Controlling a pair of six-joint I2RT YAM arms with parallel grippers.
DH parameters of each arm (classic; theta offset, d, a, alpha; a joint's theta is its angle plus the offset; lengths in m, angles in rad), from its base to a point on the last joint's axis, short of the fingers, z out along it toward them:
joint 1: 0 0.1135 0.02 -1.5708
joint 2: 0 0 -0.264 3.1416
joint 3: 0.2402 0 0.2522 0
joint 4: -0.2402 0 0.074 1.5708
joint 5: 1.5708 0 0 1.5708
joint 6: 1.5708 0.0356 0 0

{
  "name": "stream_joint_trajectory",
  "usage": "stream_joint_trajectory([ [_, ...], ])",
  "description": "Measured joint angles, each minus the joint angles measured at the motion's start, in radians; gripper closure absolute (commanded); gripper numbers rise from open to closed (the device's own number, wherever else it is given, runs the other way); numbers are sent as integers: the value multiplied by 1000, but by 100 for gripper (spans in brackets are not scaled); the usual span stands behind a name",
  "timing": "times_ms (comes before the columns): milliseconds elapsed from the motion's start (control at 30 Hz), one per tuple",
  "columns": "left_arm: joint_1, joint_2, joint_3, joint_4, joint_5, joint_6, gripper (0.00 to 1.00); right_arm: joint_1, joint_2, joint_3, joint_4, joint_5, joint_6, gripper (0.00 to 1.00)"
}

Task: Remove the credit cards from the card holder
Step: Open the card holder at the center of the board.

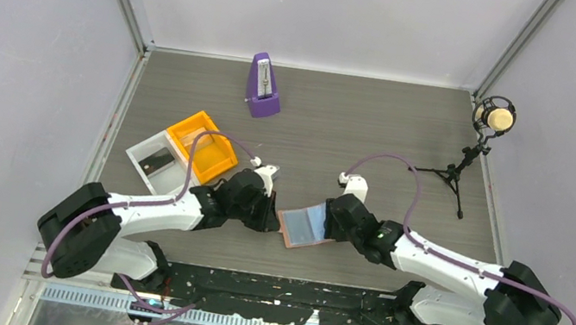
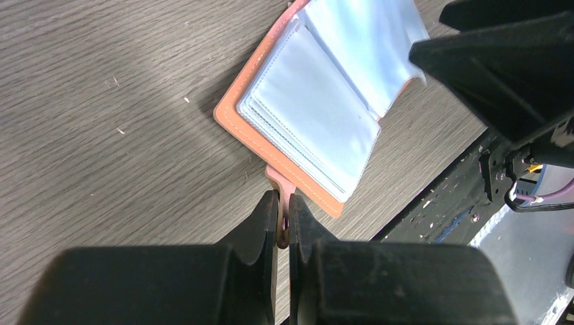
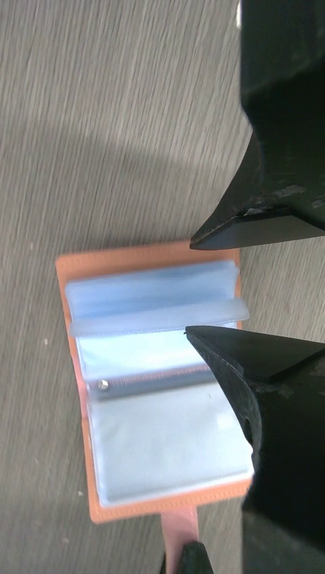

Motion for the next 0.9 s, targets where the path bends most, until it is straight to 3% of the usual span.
stream_joint_trajectory([
  [267,0,-22,-10,-2,2,0,100,-59,-170,3,-134,-3,5,48],
  [500,0,-22,-10,0,13,0,100,-60,-284,43,-125,-127,-9,48],
  [900,0,-19,-10,8,31,-2,100,-28,-48,53,29,-274,-14,34],
])
